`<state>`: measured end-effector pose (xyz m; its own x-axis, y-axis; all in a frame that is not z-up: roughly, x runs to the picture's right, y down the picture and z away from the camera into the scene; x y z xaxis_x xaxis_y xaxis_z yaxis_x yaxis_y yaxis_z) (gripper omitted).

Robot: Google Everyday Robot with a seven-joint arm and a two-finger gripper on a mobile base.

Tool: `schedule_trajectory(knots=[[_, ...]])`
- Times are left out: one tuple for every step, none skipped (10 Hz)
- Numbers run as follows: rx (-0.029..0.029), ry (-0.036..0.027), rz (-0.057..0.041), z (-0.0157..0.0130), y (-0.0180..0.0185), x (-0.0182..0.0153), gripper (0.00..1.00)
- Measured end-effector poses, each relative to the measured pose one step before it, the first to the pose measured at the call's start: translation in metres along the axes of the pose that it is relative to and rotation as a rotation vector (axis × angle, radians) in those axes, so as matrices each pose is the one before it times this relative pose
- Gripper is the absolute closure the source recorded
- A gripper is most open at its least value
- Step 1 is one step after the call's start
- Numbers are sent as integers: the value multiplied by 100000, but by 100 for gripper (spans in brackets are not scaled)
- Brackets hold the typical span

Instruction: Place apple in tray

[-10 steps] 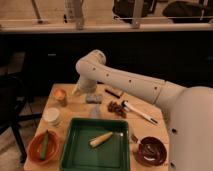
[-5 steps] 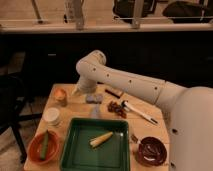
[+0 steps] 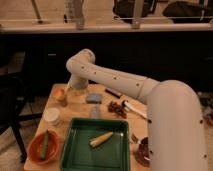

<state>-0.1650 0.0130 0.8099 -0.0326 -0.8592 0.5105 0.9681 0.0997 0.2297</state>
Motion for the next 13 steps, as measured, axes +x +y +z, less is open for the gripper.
schedule_trajectory(knots=[[-42,459,-1720,264,-455,617,20],[152,451,-2233,455,-781,738,20],[539,250,-2742,517,-1553,342,20],[319,536,-2016,382,-1165,273,20],[72,373,-863,211,-415,209,20],[219,627,-2832,587,-851,558,20],[523,-520,-2348,707,-1414,219,20],[262,-658,-1191,506,-694,118,20],[-642,-419,-678,785,77,244,20],[-349,-104,-369,465,-46,178,20],[-273,-650,-500,745,-281,105,20],[-582,-475,-277,585,-84,164,20],[-755,-472,-335,639,-69,250,20]])
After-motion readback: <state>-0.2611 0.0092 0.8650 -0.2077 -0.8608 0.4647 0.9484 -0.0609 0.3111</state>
